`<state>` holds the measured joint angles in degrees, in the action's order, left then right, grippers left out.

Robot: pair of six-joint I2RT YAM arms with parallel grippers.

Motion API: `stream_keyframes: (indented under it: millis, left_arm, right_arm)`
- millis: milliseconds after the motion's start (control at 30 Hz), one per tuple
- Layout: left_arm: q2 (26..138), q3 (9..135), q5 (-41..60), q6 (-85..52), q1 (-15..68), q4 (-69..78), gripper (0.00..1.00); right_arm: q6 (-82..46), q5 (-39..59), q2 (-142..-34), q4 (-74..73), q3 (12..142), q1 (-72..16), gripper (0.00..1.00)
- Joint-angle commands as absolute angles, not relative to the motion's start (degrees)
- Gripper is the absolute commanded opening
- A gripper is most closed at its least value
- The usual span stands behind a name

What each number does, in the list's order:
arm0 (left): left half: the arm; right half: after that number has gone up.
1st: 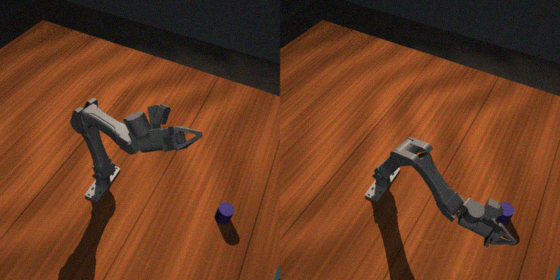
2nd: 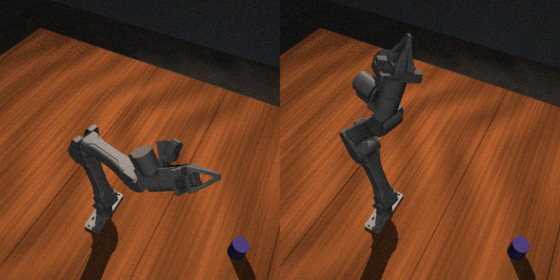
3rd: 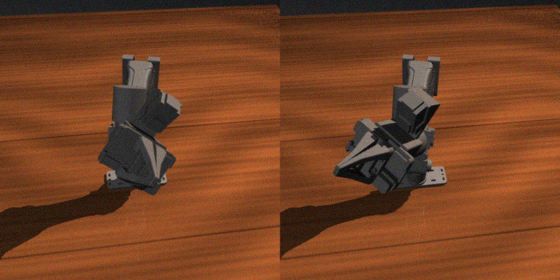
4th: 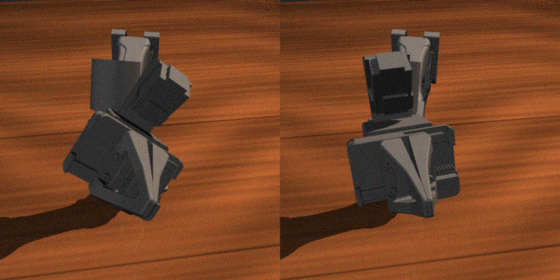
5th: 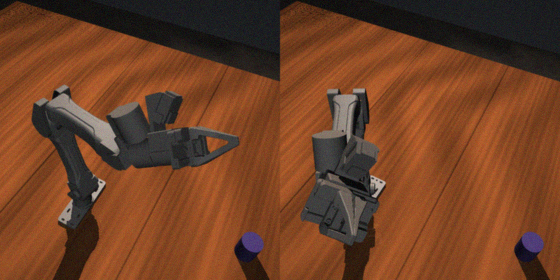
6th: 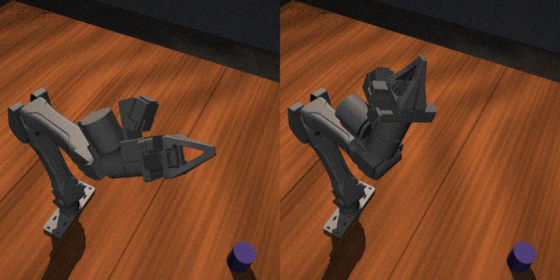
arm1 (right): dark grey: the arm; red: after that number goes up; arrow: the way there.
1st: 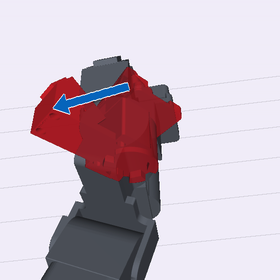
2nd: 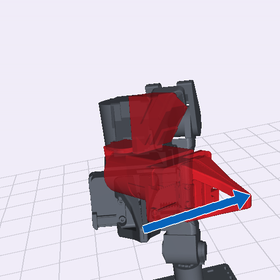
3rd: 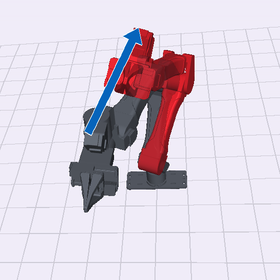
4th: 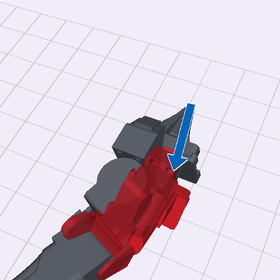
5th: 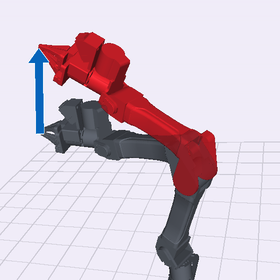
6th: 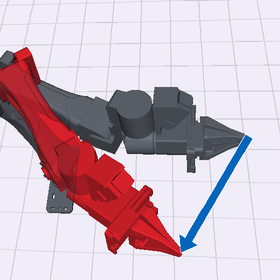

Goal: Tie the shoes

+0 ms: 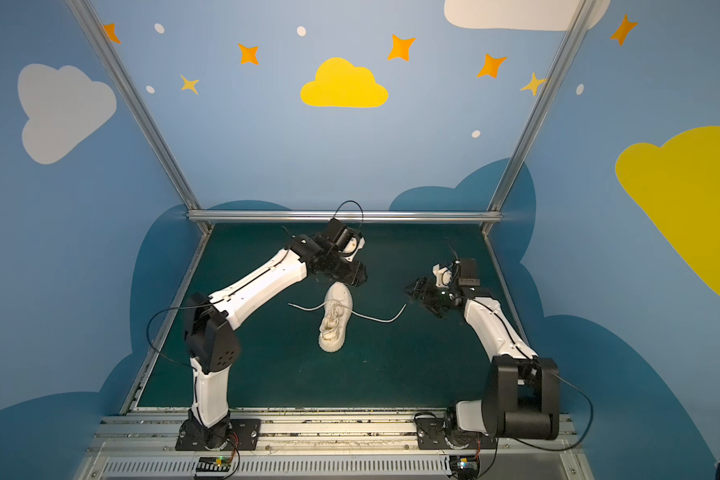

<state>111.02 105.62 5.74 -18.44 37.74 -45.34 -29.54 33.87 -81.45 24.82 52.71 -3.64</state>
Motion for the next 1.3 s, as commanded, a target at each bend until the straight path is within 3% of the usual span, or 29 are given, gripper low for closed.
stream_keyframes:
  millis: [0,233,533,933,1267]
  left_arm:
    - [106.99,97.57,8.25,-19.23,34.57,-42.71,0.59]
    - [96.28,80.72,12.99,-24.91,26.47,-33.83,0.6]
    - [93.92,76.19,15.2,-24.08,22.87,-32.76,0.6]
    - [93.51,74.33,16.84,-23.44,20.85,-32.27,0.6]
    - [93.27,72.16,18.36,-24.5,20.91,-30.15,0.6]
  right_arm:
    - [-28.61,32.93,-87.6,26.96,57.97,-5.73,0.79]
    - [-28.16,31.84,-107.16,41.48,75.2,-9.58,0.7]
    - [-30.12,28.35,-114.66,38.51,78.27,-12.0,0.69]
    - [-29.97,25.17,-111.43,38.14,71.58,-12.13,0.69]
    - [-30.32,29.41,-104.76,38.72,62.48,-16.92,0.69]
